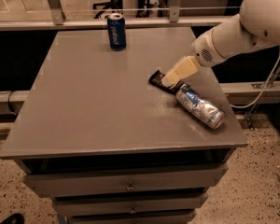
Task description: Move rxbar chocolate near redbull can
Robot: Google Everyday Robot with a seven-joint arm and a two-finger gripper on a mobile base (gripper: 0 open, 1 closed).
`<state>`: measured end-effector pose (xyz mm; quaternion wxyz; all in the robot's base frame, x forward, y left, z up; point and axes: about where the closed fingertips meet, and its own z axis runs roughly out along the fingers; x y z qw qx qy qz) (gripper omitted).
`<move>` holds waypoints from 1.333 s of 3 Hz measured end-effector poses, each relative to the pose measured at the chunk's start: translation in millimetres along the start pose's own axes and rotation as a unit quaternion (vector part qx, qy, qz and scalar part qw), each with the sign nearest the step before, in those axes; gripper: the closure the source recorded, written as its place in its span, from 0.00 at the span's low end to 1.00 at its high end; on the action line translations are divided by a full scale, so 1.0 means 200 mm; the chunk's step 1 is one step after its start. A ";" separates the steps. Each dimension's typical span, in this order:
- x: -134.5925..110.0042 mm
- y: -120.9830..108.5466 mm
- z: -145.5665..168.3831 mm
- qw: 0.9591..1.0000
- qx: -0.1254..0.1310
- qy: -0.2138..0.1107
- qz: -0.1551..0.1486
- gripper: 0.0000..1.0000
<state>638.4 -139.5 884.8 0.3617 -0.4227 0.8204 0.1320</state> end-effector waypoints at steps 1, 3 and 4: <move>-0.03 -0.13 -0.17 0.997 0.057 -0.036 -0.033 0.00; -0.22 -0.60 -0.57 0.962 0.195 -0.139 -0.129 0.00; -0.24 -0.61 -0.59 0.961 0.198 -0.140 -0.132 0.00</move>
Offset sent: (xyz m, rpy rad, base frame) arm 0.0477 -0.1250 0.1408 -0.0292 -0.6147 -0.1002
